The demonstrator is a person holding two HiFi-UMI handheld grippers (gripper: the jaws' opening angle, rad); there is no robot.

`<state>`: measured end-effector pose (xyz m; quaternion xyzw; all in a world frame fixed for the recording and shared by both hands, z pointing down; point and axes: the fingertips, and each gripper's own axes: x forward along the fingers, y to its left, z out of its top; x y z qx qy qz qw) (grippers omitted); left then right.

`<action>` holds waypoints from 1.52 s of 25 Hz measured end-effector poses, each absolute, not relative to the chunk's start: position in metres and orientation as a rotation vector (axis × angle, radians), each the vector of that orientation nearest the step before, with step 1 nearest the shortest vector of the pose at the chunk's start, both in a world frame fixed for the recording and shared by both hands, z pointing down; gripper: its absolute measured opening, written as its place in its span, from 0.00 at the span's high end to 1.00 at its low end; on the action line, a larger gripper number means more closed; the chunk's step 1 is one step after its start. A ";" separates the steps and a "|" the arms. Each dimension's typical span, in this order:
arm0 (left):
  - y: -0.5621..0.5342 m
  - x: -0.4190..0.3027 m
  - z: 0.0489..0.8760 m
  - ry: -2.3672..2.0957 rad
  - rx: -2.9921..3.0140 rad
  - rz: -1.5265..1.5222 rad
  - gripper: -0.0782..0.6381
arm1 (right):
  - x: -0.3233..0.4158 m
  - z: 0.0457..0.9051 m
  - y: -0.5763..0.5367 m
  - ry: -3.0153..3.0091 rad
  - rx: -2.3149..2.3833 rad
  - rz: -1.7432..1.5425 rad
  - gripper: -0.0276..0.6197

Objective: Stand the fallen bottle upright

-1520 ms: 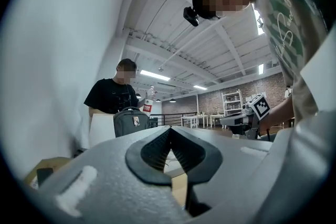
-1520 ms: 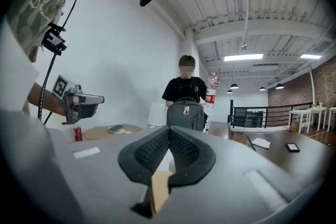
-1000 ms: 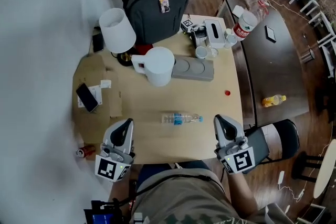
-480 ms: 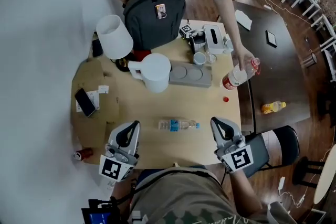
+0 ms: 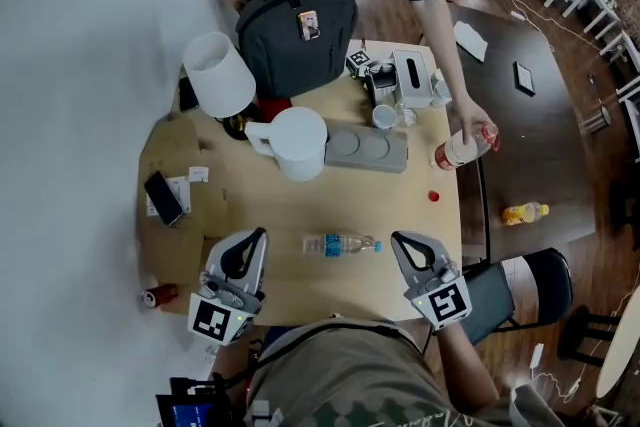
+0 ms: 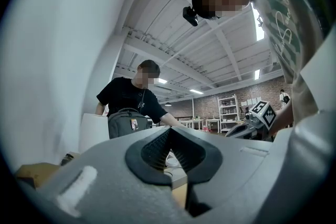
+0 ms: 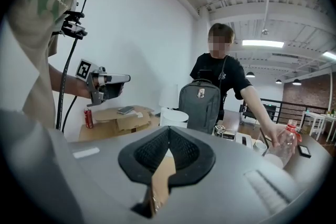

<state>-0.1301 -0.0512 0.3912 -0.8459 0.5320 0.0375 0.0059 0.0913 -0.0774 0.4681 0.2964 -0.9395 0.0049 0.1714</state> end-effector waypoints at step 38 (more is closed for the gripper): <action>-0.033 0.057 0.604 0.116 -2.753 -1.492 0.50 | 0.146 0.484 -0.098 -2.627 1.080 0.142 0.95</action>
